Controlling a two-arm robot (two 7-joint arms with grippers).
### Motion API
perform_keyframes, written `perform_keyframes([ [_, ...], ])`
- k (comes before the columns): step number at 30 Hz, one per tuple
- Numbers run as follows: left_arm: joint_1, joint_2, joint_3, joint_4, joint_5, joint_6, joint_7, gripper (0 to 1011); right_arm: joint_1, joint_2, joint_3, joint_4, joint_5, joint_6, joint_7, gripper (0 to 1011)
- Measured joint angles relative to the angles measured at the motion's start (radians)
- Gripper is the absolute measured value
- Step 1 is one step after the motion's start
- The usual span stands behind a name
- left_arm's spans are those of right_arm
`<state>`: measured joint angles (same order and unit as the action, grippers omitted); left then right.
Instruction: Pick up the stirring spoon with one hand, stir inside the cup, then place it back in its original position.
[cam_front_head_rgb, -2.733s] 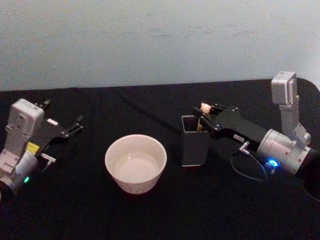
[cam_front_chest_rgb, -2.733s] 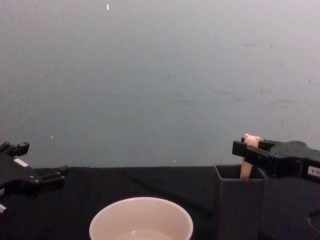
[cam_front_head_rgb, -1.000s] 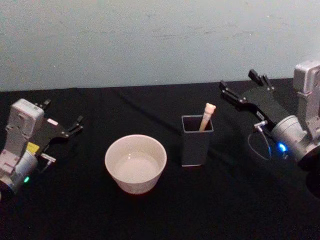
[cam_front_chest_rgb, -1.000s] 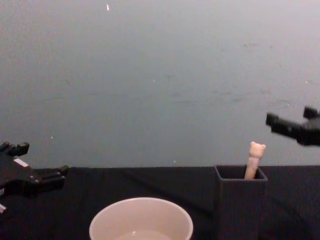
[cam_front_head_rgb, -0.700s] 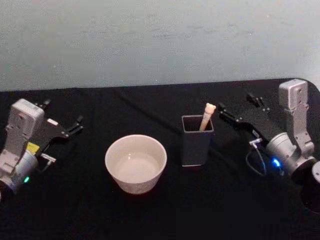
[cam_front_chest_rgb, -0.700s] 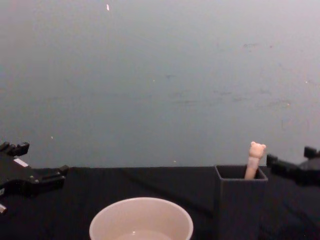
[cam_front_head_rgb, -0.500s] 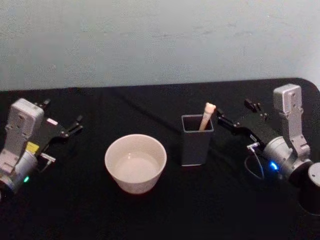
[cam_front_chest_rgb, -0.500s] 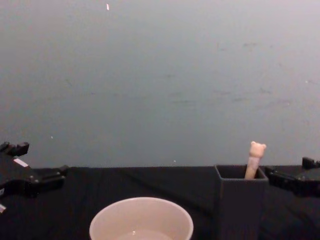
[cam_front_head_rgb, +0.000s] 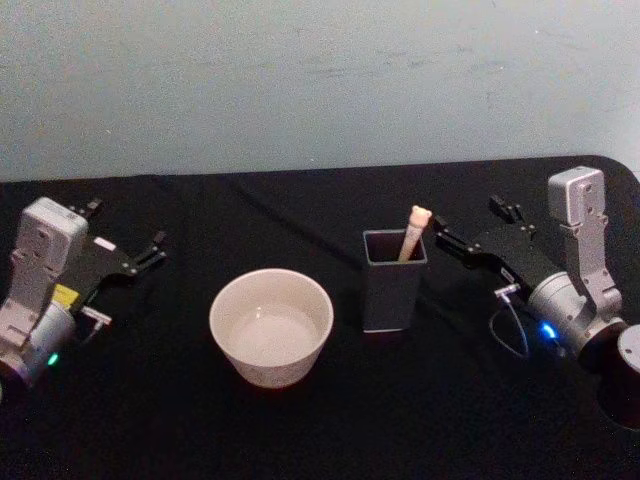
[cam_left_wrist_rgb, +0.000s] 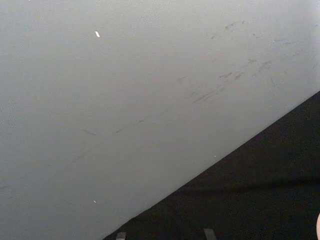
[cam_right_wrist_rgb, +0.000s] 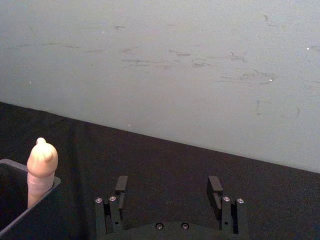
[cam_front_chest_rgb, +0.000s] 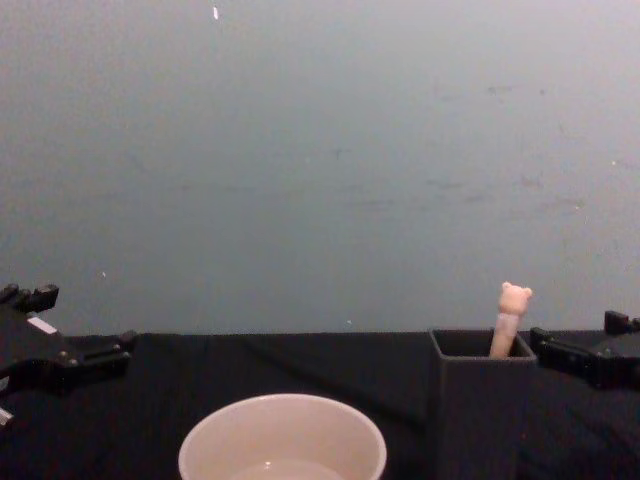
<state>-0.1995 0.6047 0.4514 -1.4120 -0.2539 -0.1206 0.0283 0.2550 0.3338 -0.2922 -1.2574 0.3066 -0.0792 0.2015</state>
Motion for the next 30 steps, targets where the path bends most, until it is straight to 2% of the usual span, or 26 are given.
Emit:
perform_keyframes([
  [30,0.000,0.000,0.000,0.000,0.000,0.000,0.000,1001,0.000,0.001,0.000,-0.003,0.003,-0.002,0.001,1002],
])
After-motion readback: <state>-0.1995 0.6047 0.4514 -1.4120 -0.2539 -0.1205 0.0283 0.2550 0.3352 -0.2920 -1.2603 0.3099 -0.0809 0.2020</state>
